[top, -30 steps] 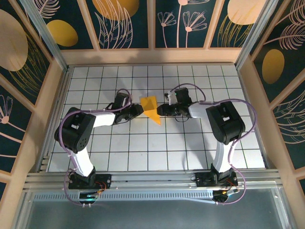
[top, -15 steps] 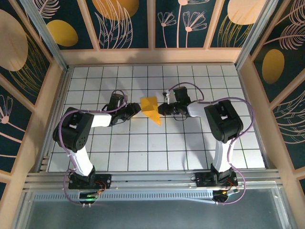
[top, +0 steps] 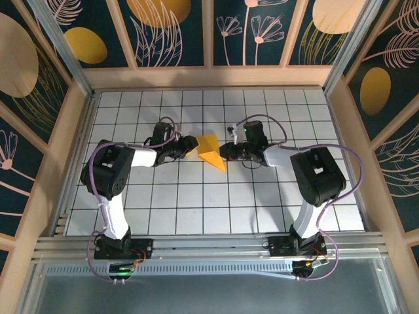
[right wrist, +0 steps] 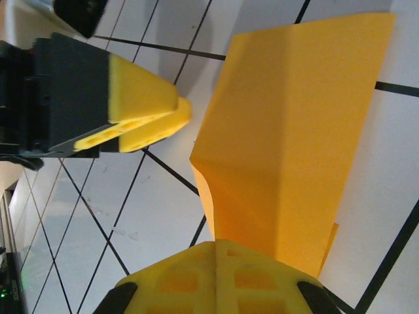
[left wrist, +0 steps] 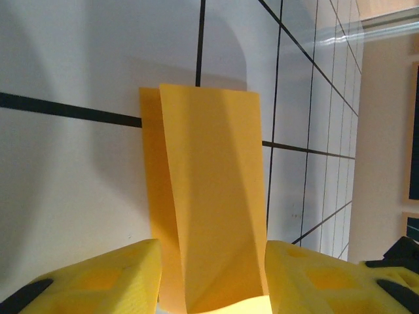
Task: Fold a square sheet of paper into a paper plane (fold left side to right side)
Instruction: Fourth fold the wing at the center of the table.
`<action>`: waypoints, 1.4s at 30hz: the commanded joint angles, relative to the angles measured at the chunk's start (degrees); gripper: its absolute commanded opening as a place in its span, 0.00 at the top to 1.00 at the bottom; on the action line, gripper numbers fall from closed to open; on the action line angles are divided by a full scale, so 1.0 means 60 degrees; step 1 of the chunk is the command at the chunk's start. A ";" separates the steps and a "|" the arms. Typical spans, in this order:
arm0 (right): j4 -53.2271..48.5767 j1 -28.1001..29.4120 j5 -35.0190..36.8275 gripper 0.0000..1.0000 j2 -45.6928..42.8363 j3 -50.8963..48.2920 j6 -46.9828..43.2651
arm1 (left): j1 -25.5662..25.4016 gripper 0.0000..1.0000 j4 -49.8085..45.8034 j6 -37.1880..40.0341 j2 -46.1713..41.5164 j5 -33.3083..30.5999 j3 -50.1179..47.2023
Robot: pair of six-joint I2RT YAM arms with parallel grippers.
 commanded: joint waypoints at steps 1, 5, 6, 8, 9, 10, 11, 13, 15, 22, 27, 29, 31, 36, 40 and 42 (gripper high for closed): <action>0.0480 -0.0029 -0.0212 1.00 -0.0437 -0.0207 0.0180 | 0.0032 0.55 0.0106 0.0125 0.0349 0.0470 0.0380; 0.0534 -0.0052 -0.0228 1.00 -0.0520 -0.0253 0.0213 | 0.0024 0.56 0.0098 0.0141 0.0623 0.0497 0.0521; 0.0555 -0.0067 -0.0257 1.00 -0.0516 -0.0267 0.0217 | 0.0020 0.56 0.0087 0.0127 0.0713 0.0551 0.0701; 0.0578 -0.0072 -0.0315 1.00 -0.0517 -0.0283 0.0228 | 0.0024 0.58 0.0120 0.0133 0.0873 0.0618 0.0809; 0.0597 -0.0074 -0.0324 1.00 -0.0529 -0.0299 0.0239 | 0.0014 0.59 0.0120 0.0133 0.0954 0.0688 0.0875; 0.0593 -0.0081 -0.0344 1.00 -0.0503 -0.0312 0.0231 | 0.0009 0.60 0.0162 0.0139 0.1039 0.0778 0.0933; 0.0578 -0.0089 -0.0356 1.00 -0.0488 -0.0319 0.0230 | -0.0005 0.63 0.0170 0.0148 0.1121 0.0840 0.0999; 0.0557 -0.0097 -0.0375 1.00 -0.0435 -0.0319 0.0233 | -0.0035 0.70 0.0160 0.0196 0.1221 0.0880 0.1109; 0.0495 -0.0103 -0.0313 1.00 -0.0399 -0.0342 0.0219 | -0.0036 0.77 0.0140 0.0249 0.1253 0.0848 0.1158; -0.0392 -0.0169 0.0675 0.81 -0.0646 -0.0187 -0.0063 | -0.0060 0.94 -0.0155 0.0426 0.0974 0.0562 0.1029; -0.1774 -0.0007 0.2353 0.61 -0.1276 0.0237 -0.0414 | -0.0205 0.96 -0.0296 0.0411 0.0689 0.0388 0.0939; -0.2638 0.0264 0.3288 0.60 -0.1525 0.0581 -0.0646 | -0.0292 0.96 -0.0379 0.0425 0.0574 0.0319 0.0924; -0.3620 0.0754 0.4381 0.60 -0.1665 0.1006 -0.0905 | -0.0362 0.96 -0.0455 0.0427 0.0467 0.0232 0.0917; -0.5263 0.2459 0.7009 0.60 -0.1550 0.1605 -0.0971 | -0.0487 0.96 -0.0619 0.0381 0.0287 0.0004 0.0895; -0.5631 0.3295 0.7959 0.59 -0.1134 0.1638 -0.0486 | -0.0613 0.96 -0.0611 0.0310 0.0254 0.0019 0.0952; -0.5711 0.3673 0.8417 0.56 -0.0858 0.1693 -0.0320 | -0.0664 0.96 -0.0653 0.0308 0.0243 0.0028 0.0997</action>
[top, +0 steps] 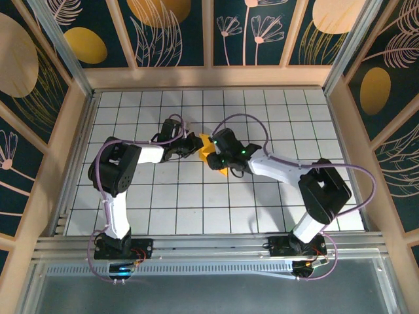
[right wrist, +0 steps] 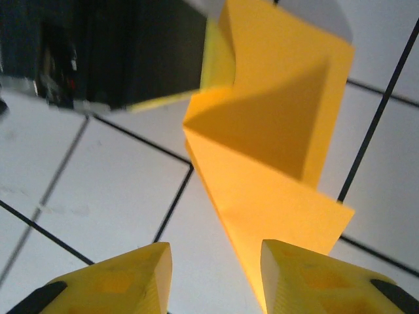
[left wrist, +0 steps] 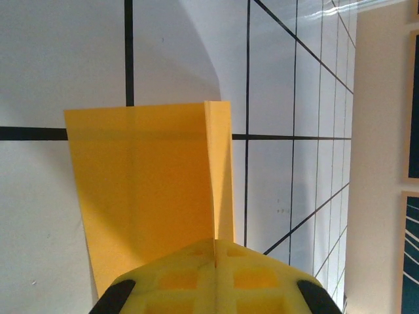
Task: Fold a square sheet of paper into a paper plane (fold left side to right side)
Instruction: Fourth fold the wing at the center of the table.
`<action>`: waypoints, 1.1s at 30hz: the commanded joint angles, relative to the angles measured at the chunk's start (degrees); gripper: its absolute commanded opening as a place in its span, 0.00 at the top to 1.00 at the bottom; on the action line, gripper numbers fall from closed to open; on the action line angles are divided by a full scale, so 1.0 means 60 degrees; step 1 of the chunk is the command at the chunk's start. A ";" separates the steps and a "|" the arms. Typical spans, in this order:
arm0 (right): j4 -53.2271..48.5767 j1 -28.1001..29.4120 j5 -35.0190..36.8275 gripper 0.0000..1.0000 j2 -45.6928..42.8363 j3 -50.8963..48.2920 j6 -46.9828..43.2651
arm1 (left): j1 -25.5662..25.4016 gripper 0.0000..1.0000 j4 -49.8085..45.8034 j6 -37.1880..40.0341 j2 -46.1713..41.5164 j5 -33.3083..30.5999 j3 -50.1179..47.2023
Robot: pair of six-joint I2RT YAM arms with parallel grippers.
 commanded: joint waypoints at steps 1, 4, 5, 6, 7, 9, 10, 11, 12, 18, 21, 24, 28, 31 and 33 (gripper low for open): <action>-0.0886 0.0412 0.1689 0.55 0.0537 0.0189 0.0385 | -0.0096 0.96 -0.0217 0.0082 -0.0278 -0.0059 0.0061; -0.0922 0.0693 0.2156 0.54 0.0930 0.0327 0.0546 | -0.0133 0.96 -0.0294 0.0075 -0.0297 -0.0104 0.0078; -0.0898 0.0768 0.2307 0.54 0.1042 0.0372 0.0565 | -0.0140 0.96 -0.0287 0.0053 -0.0289 -0.0098 0.0076; -0.0862 0.0840 0.2441 0.54 0.1172 0.0398 0.0591 | -0.0151 0.96 -0.0284 0.0050 -0.0300 -0.0123 0.0076; -0.0826 0.0873 0.2579 0.54 0.1259 0.0403 0.0605 | -0.0154 0.96 -0.0296 0.0047 -0.0309 -0.0127 0.0076; -0.0798 0.0902 0.2826 0.54 0.1411 0.0418 0.0654 | -0.0158 0.96 -0.0310 0.0032 -0.0322 -0.0119 0.0076; -0.0761 0.0896 0.2954 0.54 0.1457 0.0416 0.0654 | -0.0176 0.96 -0.0319 0.0032 -0.0332 -0.0117 0.0076; -0.0714 0.0895 0.3010 0.54 0.1492 0.0420 0.0647 | -0.0184 0.96 -0.0324 0.0025 -0.0344 -0.0126 0.0088; -0.0666 0.0896 0.3056 0.54 0.1521 0.0404 0.0642 | -0.0197 0.96 -0.0336 0.0016 -0.0348 -0.0112 0.0090; -0.0503 0.0904 0.3083 0.56 0.1754 0.0458 0.0506 | -0.0228 0.97 -0.0350 -0.0026 -0.0435 -0.0090 0.0149; -0.0434 0.0916 0.3045 0.56 0.1835 0.0469 0.0449 | -0.0228 0.97 -0.0418 0.0002 -0.0520 -0.0086 0.0189; -0.0321 0.0912 0.2995 0.56 0.1861 0.0429 0.0435 | -0.0219 0.97 -0.0455 -0.0005 -0.0582 -0.0104 0.0208; -0.0238 0.0911 0.2984 0.56 0.1890 0.0374 0.0422 | -0.0230 0.97 -0.0441 -0.0036 -0.0622 -0.0078 0.0226; -0.0166 0.0911 0.2978 0.57 0.1890 0.0332 0.0419 | -0.0242 0.97 -0.0429 -0.0041 -0.0615 -0.0042 0.0222; -0.0140 0.0911 0.2972 0.59 0.1883 0.0330 0.0407 | -0.0255 0.97 -0.0427 -0.0041 -0.0613 -0.0039 0.0208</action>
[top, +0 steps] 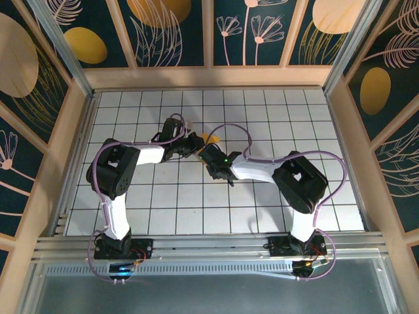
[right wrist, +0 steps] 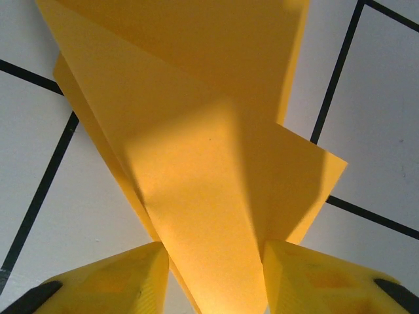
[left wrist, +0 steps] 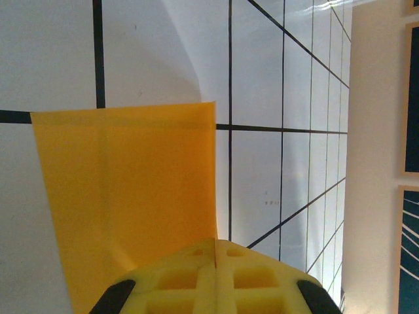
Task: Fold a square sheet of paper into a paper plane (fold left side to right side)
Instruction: Fourth fold the wing at the center of the table.
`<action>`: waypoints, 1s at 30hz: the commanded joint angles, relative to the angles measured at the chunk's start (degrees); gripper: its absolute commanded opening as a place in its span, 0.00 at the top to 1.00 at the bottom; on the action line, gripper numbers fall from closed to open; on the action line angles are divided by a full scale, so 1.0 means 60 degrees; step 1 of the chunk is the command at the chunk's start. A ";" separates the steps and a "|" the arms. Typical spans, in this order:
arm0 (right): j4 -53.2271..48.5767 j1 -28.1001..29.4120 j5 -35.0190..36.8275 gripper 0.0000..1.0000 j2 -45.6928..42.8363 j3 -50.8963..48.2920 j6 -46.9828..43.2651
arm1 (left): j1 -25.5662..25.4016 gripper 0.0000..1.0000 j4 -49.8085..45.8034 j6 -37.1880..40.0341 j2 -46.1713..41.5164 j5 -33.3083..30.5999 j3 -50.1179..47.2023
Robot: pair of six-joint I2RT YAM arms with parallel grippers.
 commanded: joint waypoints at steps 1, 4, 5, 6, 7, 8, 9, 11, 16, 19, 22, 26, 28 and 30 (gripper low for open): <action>0.0219 0.0048 0.0244 0.60 0.0123 0.0080 0.0025 | -0.0069 0.97 -0.0112 -0.0037 -0.0279 0.0038 0.0178; 0.0232 0.0055 0.0265 0.64 0.0160 0.0093 0.0010 | -0.0082 0.97 -0.0102 -0.0034 -0.0280 0.0038 0.0150; 0.0247 0.0047 0.0266 0.65 0.0171 0.0095 0.0017 | -0.0086 0.96 -0.0105 -0.0037 -0.0275 0.0031 0.0151; 0.0238 0.0047 0.0277 0.66 0.0178 0.0082 -0.0007 | -0.0096 0.96 -0.0107 -0.0023 -0.0272 0.0033 0.0147; 0.0241 0.0047 0.0280 0.68 0.0188 0.0079 -0.0008 | -0.0090 0.96 -0.0116 -0.0026 -0.0252 0.0023 0.0138; 0.0227 0.0047 0.0283 0.69 0.0196 0.0079 -0.0008 | -0.0087 0.96 -0.0116 -0.0019 -0.0255 0.0021 0.0142; 0.0238 0.0048 0.0293 0.71 0.0222 0.0087 -0.0004 | -0.0089 0.96 -0.0103 -0.0019 -0.0236 0.0013 0.0146; 0.0276 0.0047 0.0266 0.73 0.0246 0.0072 -0.0018 | -0.0097 0.96 -0.0103 -0.0019 -0.0240 -0.0004 0.0149; 0.0278 0.0048 0.0266 0.80 0.0314 0.0035 -0.0095 | -0.0083 0.94 -0.0131 0.0002 -0.0332 -0.0089 0.0149; 0.0244 0.0037 0.0277 0.83 0.0353 0.0035 -0.0143 | -0.0069 0.86 -0.0208 0.0038 -0.0401 -0.0130 0.0149; 0.0221 0.0022 0.0255 0.88 0.0316 -0.0007 -0.0205 | 0.0080 0.73 -0.0237 0.0053 -0.0612 -0.0229 0.0029; 0.0249 -0.0009 0.0195 0.98 0.0280 -0.0075 -0.0271 | 0.0531 0.62 -0.0233 0.0097 -0.1137 -0.0267 -0.0346; 0.0245 -0.0066 0.0094 1.00 0.0212 -0.0096 -0.0299 | 0.0851 0.60 -0.0306 0.0177 -0.1483 -0.0258 -0.0598; 0.0272 -0.0159 -0.0121 1.00 0.0079 -0.0124 -0.0353 | 0.1134 0.59 -0.0399 0.0289 -0.1792 -0.0261 -0.0977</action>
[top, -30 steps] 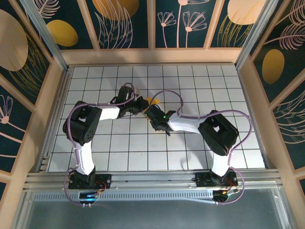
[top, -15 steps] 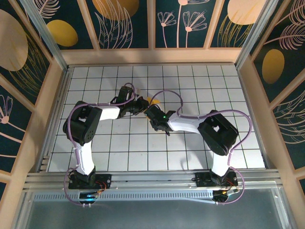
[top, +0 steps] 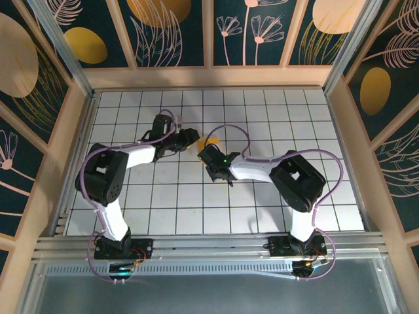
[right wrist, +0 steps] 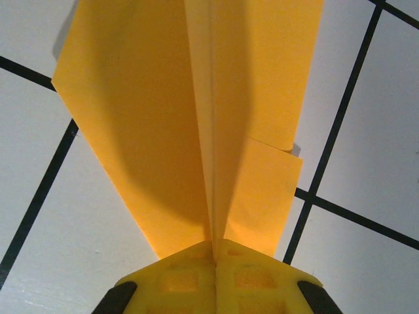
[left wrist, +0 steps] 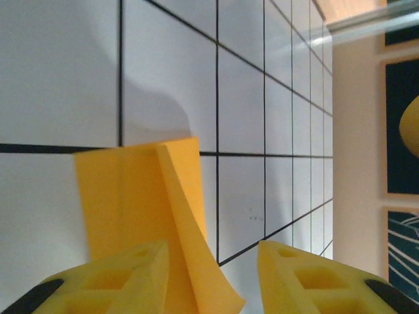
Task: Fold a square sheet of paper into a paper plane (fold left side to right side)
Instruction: Fourth fold the wing at the center of the table.
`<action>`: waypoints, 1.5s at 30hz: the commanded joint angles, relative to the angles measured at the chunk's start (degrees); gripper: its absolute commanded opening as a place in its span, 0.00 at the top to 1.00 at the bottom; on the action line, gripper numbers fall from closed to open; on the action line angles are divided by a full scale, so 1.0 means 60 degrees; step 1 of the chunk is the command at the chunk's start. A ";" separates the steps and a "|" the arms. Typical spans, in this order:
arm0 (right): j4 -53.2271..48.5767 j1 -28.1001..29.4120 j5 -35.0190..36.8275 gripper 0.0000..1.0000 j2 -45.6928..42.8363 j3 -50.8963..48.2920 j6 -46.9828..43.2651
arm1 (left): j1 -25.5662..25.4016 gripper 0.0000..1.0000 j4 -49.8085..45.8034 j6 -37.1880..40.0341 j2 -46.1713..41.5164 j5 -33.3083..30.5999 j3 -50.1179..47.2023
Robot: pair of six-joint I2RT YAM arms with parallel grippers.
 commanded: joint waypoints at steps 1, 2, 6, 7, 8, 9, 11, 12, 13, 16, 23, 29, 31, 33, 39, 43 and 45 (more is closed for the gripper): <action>0.0095 -0.0208 -0.0315 1.00 -0.0262 -0.0160 -0.0094 | 0.0494 0.59 -0.0303 0.0362 -0.0679 -0.0036 -0.0515; 0.0160 -0.0314 -0.0616 1.00 -0.0399 -0.0222 -0.0094 | 0.0579 0.59 -0.0378 0.0447 -0.0794 -0.0028 -0.0626; 0.0567 -0.0921 -0.2800 1.00 -0.0960 -0.0624 -0.0134 | 0.0686 0.59 -0.0828 0.0932 -0.1034 -0.0078 -0.0900; 0.0627 -0.1122 -0.3418 1.00 -0.1042 -0.0716 -0.0128 | 0.0693 0.59 -0.0842 0.0989 -0.1037 0.0010 -0.0980; 0.0674 -0.1281 -0.3934 1.00 -0.1068 -0.0790 -0.0127 | 0.0689 0.59 -0.0808 0.1021 -0.1037 0.0067 -0.1075; 0.0791 -0.1435 -0.4404 1.00 -0.1123 -0.0895 -0.0123 | 0.0670 0.59 -0.0738 0.1028 -0.1037 0.0168 -0.1173; 0.0981 -0.1724 -0.5181 1.00 -0.1200 -0.1111 -0.0130 | 0.0659 0.60 -0.0614 0.1027 -0.1036 0.0357 -0.1337; 0.1078 -0.1858 -0.5548 1.00 -0.1253 -0.1202 -0.0119 | 0.0637 0.60 -0.0582 0.1027 -0.1037 0.0411 -0.1412; 0.1168 -0.2020 -0.5985 1.00 -0.1304 -0.1300 -0.0133 | 0.0604 0.60 -0.0581 0.1042 -0.1037 0.0447 -0.1455; 0.1511 -0.2396 -0.6995 1.00 -0.1383 -0.1529 -0.0079 | 0.0458 0.60 -0.0573 0.1058 -0.1037 0.0515 -0.1516; 0.1894 -0.2738 -0.7891 1.00 -0.1092 -0.1785 -0.0119 | -0.0207 0.60 -0.0528 0.0908 -0.0880 0.0535 -0.1387; 0.2286 -0.2921 -0.8385 1.00 -0.0969 -0.1954 0.0017 | -0.0603 0.61 -0.0232 0.0524 -0.0666 0.0546 -0.1378; 0.2306 -0.2970 -0.8472 1.00 -0.0863 -0.1944 0.0018 | -0.0775 0.61 -0.0202 0.0454 -0.0547 0.0538 -0.1296; 0.2324 -0.3009 -0.8531 1.00 -0.0785 -0.1954 0.0021 | -0.0880 0.61 -0.0195 0.0399 -0.0459 0.0464 -0.1266; 0.2523 -0.3051 -0.8716 1.00 -0.0612 -0.1998 0.0115 | -0.1068 0.61 -0.0075 0.0227 -0.0148 0.0406 -0.1109; 0.2566 -0.3054 -0.8815 1.00 -0.0481 -0.1978 0.0138 | -0.1277 0.60 -0.0022 0.0160 0.0062 0.0397 -0.0918; 0.2593 -0.3053 -0.8837 1.00 -0.0434 -0.1990 0.0152 | -0.1309 0.60 0.0000 0.0121 0.0126 0.0321 -0.0898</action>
